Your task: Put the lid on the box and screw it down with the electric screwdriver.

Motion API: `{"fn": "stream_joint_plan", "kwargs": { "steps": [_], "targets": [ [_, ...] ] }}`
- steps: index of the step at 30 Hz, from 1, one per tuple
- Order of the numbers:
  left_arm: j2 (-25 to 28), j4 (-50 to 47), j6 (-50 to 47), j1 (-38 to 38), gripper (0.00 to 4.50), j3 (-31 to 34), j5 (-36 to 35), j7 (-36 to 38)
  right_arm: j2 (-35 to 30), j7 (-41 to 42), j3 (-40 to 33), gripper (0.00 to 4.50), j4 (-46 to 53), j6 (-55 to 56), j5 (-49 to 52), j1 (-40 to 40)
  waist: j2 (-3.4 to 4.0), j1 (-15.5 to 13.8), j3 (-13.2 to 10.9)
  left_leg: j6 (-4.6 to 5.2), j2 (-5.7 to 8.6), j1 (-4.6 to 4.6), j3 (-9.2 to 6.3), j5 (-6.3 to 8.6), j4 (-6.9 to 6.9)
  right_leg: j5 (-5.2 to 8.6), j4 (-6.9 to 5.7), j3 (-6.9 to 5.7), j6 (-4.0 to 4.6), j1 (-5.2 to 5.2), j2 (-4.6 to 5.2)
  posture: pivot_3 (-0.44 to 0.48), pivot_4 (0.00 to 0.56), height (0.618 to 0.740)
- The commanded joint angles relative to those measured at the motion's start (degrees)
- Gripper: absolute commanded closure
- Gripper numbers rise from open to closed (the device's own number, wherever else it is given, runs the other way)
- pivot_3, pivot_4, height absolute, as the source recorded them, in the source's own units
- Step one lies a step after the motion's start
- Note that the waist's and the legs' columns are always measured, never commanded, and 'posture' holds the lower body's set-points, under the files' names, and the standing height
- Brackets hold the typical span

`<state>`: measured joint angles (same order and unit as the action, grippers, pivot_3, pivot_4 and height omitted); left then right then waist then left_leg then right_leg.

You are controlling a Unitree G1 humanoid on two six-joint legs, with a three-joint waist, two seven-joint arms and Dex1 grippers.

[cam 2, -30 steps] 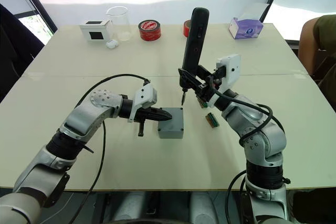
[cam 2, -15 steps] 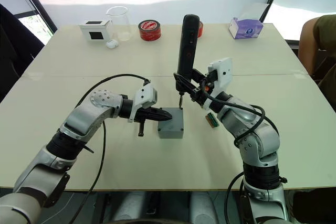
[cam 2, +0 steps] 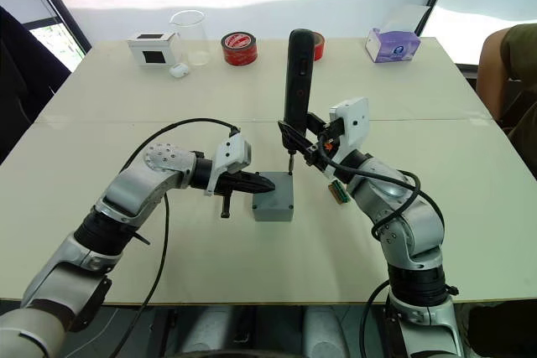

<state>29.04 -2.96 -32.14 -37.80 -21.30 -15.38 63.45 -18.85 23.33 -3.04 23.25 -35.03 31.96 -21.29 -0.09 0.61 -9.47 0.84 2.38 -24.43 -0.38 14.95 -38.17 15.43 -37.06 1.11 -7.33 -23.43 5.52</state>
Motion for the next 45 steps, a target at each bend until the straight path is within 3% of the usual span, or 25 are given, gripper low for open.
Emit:
{"fn": "stream_joint_plan", "kwargs": {
  "steps": [1, 9, 15, 45],
  "targets": [
    [0.38, -0.29, -0.32, 0.7, 4.5, -0.13, 0.76, -0.06, 0.54, -0.36, -0.5, 2.74, 0.78, 3.02, -1.32, -0.19, 0.0, 0.0, 0.0, 0.0, 0.0, 0.0, 0.0, 0.0, 0.0, 0.0, 0.0, 0.0, 0.0, 0.0, 0.0, 0.0, 0.15, 0.74],
    [0.86, -0.56, -0.24, 1.33, 4.5, -0.64, 1.18, 0.18, -1.68, 2.86, 3.09, 2.74, 2.89, 2.88, -2.14, 6.87, -0.08, -0.04, 0.07, 0.02, 0.0, 0.11, -0.02, 0.01, 0.0, 0.02, 0.04, -0.02, 0.02, 0.14, 0.0, 0.0, 0.15, 0.74],
    [0.56, -0.66, -0.23, 1.31, 4.5, -0.56, 1.25, 0.11, -3.31, 3.35, 6.12, 2.74, 1.86, 3.52, -5.39, 8.79, -0.17, 0.04, 0.12, 0.06, -0.02, 0.83, -0.01, 0.04, 0.09, 0.16, 0.13, -0.02, 0.07, 0.79, 0.01, 0.0, 0.15, 0.74],
    [0.1, -1.88, -0.74, 2.36, 4.5, -0.72, 1.49, -0.2, -2.18, 3.67, 5.83, 2.74, 1.61, 3.86, -4.21, 6.95, -0.36, 0.0, 0.25, 0.08, -0.05, 1.05, -0.06, 0.07, 0.2, 0.26, 0.17, -0.02, 0.14, 0.98, 0.06, 0.0, 0.15, 0.74]
  ]
}}
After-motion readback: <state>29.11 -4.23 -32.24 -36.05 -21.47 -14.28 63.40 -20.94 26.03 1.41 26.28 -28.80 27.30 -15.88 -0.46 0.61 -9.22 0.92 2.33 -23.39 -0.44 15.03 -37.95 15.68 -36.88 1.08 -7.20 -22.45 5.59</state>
